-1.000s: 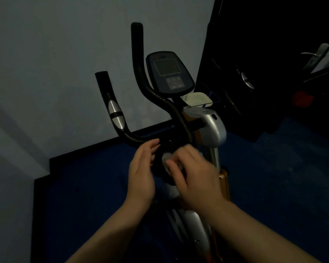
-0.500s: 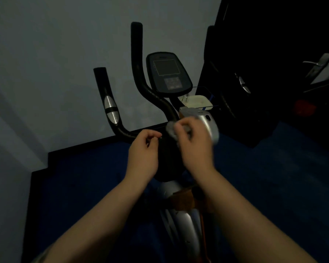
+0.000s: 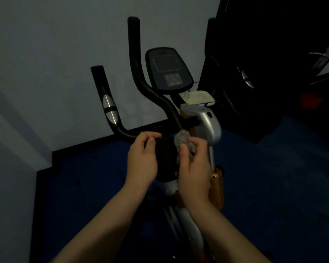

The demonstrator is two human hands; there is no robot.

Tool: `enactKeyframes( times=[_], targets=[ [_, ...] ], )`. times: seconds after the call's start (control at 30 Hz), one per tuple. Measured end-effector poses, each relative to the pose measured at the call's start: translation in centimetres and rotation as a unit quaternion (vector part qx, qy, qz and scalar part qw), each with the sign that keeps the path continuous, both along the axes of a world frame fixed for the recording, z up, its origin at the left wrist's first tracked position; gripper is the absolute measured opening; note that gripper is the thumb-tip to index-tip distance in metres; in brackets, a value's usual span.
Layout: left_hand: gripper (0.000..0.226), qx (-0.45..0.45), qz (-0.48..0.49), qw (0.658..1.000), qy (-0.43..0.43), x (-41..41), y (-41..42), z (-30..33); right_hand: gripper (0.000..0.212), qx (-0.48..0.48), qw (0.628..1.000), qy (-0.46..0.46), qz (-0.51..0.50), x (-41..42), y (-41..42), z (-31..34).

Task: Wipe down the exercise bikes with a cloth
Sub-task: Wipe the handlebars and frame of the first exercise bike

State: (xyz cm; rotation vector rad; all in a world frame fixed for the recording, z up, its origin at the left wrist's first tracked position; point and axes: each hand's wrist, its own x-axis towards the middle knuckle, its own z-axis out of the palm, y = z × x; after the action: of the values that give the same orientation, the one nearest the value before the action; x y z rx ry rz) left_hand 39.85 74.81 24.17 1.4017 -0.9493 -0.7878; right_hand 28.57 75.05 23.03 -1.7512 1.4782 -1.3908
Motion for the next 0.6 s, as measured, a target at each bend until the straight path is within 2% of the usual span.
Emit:
enactKeyframes(
  times=[0.03,0.17,0.23,0.3,0.37,0.43,0.53,0.6],
  targets=[
    [0.029,0.0,-0.006,1.0,-0.003,0.1,0.0,-0.1,0.015,0.003,1.0,0.019,-0.004,-0.2,0.2,0.1],
    [0.031,0.004,-0.037,0.999,0.024,0.6,-0.6,0.3,0.014,-0.018,0.98,0.197,0.002,0.6,-3.7,2.8],
    [0.03,0.017,-0.036,0.997,0.064,0.6,-0.5,0.4,0.014,-0.048,0.978,0.201,-0.014,1.2,-3.4,2.7],
    [0.027,0.027,-0.035,0.993,0.111,0.6,-0.5,0.1,0.015,-0.118,0.972,0.2,-0.038,0.3,-1.7,1.1],
    [0.025,0.033,-0.044,0.988,0.144,0.6,-0.5,-0.1,0.017,-0.198,0.95,0.229,-0.076,-1.0,-0.6,-0.1],
    [0.026,0.013,-0.043,0.987,0.153,0.6,-0.5,-0.2,0.015,-0.238,0.934,0.255,-0.072,-0.8,-1.5,0.3],
    [0.032,-0.016,-0.019,0.987,0.162,0.2,-0.5,-0.4,0.012,-0.194,0.945,0.264,-0.014,2.1,-1.3,1.2],
    [0.036,-0.002,-0.017,0.985,0.172,0.1,-0.2,-0.6,0.012,-0.135,0.965,0.223,0.028,2.4,0.8,0.4]
  ],
)
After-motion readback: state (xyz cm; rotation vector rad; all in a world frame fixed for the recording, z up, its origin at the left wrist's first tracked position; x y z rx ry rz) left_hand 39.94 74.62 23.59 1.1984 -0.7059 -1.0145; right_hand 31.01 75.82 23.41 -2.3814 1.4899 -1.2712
